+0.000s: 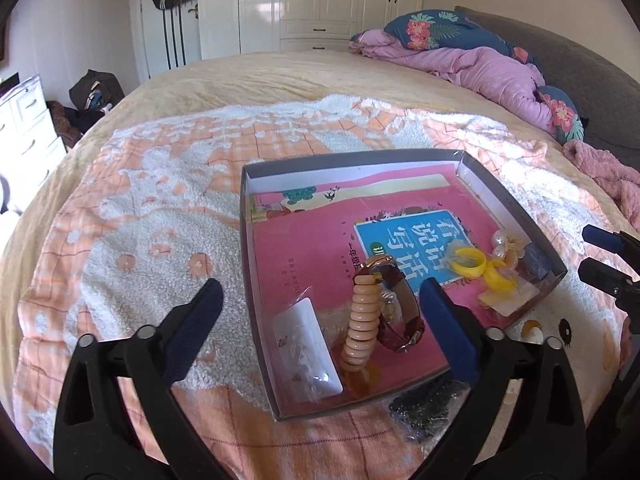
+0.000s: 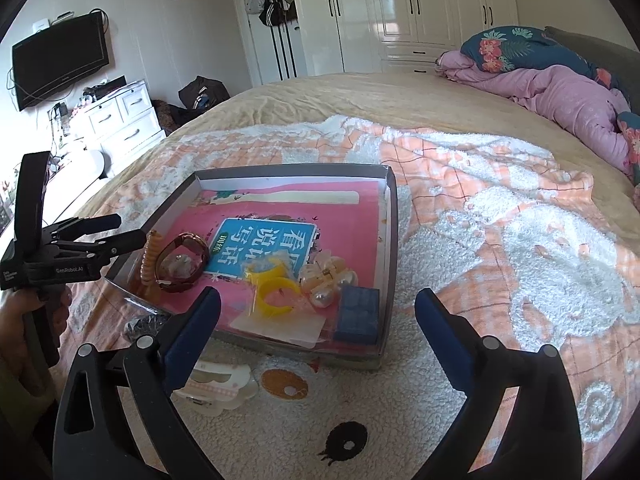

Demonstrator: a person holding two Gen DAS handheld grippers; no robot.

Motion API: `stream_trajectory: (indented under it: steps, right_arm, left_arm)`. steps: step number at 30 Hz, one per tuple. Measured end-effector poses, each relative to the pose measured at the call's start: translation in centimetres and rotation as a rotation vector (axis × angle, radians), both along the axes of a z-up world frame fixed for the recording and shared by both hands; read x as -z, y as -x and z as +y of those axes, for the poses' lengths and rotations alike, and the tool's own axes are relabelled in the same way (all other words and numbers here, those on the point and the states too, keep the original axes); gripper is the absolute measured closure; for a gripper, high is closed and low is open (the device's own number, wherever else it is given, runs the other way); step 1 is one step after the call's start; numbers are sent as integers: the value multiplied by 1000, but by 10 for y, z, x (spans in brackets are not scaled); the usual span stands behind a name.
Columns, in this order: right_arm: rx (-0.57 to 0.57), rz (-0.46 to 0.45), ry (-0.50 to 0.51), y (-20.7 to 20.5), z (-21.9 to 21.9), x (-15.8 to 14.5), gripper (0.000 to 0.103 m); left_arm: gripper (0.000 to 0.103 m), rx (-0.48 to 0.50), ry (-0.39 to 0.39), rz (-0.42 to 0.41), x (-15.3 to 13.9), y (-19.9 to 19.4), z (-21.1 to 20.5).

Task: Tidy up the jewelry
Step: 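Open the right gripper to drop the blue box while the left releases the card bag, then pull both grippers back from the gray box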

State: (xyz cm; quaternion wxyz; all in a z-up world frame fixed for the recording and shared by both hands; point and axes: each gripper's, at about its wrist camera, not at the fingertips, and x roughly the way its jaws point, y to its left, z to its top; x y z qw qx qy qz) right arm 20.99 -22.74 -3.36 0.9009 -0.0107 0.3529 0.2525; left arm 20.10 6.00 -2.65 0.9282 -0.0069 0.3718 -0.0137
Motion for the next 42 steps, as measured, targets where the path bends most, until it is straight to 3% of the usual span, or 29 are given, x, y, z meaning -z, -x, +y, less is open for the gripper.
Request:
stream_trajectory:
  steps: [29, 42]
  right_arm:
    - [-46, -106, -23, 52, 7, -48, 4]
    - [-85, -118, -20, 74, 12, -54, 4]
  left_arm:
    - [9, -25, -23, -130, -56, 79, -15]
    - [9, -34, -47, -96, -45, 105, -18]
